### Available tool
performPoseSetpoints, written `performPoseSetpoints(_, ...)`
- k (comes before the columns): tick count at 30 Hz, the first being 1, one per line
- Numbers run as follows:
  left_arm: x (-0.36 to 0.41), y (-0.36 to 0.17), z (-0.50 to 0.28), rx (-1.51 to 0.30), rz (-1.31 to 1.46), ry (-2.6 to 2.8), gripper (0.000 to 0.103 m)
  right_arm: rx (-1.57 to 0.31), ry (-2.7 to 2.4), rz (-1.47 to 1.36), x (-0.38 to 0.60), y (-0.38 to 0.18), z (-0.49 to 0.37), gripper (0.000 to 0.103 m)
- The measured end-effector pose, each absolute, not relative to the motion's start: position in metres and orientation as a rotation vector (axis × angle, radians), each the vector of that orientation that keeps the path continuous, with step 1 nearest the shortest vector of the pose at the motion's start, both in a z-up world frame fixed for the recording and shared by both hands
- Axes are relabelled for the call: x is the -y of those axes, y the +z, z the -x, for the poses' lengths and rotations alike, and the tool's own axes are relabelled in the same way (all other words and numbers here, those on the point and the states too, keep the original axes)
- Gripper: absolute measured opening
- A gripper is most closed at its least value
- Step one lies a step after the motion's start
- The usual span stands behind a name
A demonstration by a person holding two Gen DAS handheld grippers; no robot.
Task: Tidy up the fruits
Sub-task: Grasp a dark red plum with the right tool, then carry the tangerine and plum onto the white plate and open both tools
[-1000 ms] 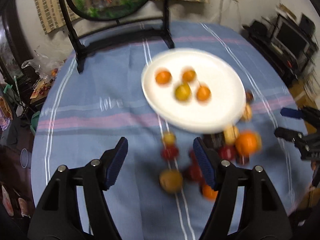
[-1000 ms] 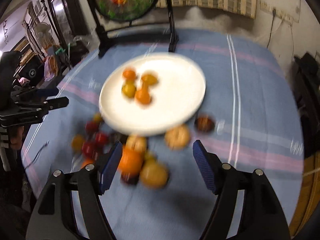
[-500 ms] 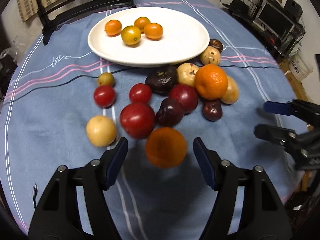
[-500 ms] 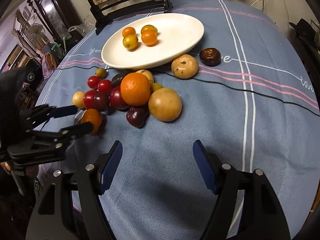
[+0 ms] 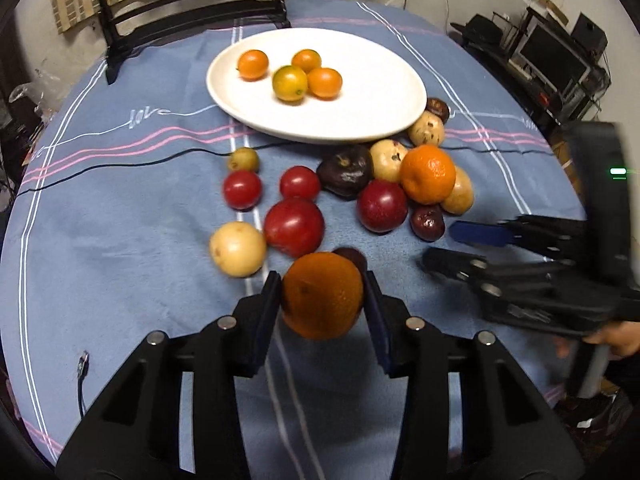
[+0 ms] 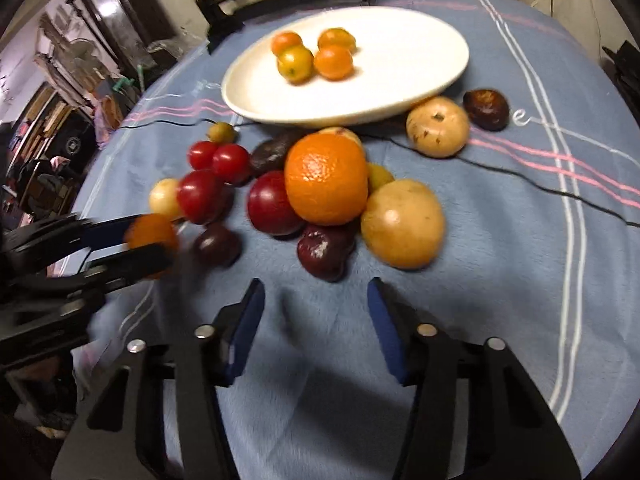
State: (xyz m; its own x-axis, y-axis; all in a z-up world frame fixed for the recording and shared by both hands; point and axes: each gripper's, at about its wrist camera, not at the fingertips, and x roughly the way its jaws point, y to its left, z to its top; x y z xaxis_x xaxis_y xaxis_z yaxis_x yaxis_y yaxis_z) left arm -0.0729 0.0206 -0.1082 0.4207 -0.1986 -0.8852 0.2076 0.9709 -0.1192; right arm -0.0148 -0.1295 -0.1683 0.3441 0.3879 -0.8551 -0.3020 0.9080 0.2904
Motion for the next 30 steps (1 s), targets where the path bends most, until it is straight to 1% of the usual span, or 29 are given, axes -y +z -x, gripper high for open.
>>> performPoseSetpoints(2,-0.024,-0.103,0.075,-1.101,-0.001,-0.252,0.042,-1.112,0.444,-0.094,0.128,-0.169,0.011,0.051)
performPoseSetpoints(5,-0.027,-0.099,0.074,-1.093,0.013,-0.253,0.042,-1.082,0.457,-0.099,0.127,-0.169,0.005,0.045)
performPoseSetpoints(6,-0.028,-0.098,0.073,-1.094,0.016,-0.251,0.042,-1.081,0.462,-0.101,0.128,-0.169,0.004,0.04)
performPoseSetpoints(7,-0.029,-0.098,0.073,-1.096,0.019,-0.254,0.042,-1.085,0.464,-0.101,0.13,-0.168,0.003,0.034)
performPoseSetpoints(8,-0.029,-0.098,0.073,-1.1,0.023,-0.26,0.042,-1.091,0.471,-0.103,0.132,-0.168,0.004,0.031)
performPoseSetpoints(12,-0.029,-0.097,0.073,-1.091,0.019,-0.264,0.042,-1.098,0.489,-0.1,0.14,-0.166,0.016,0.031)
performPoseSetpoints(19,-0.028,-0.086,0.071,-1.065,0.031,-0.292,0.042,-1.074,0.507,-0.204,0.159,-0.145,0.043,0.031)
performPoseSetpoints(30,-0.029,-0.06,0.053,-1.008,0.057,-0.305,0.042,-1.001,0.508,-0.349,0.184,-0.11,0.036,0.031)
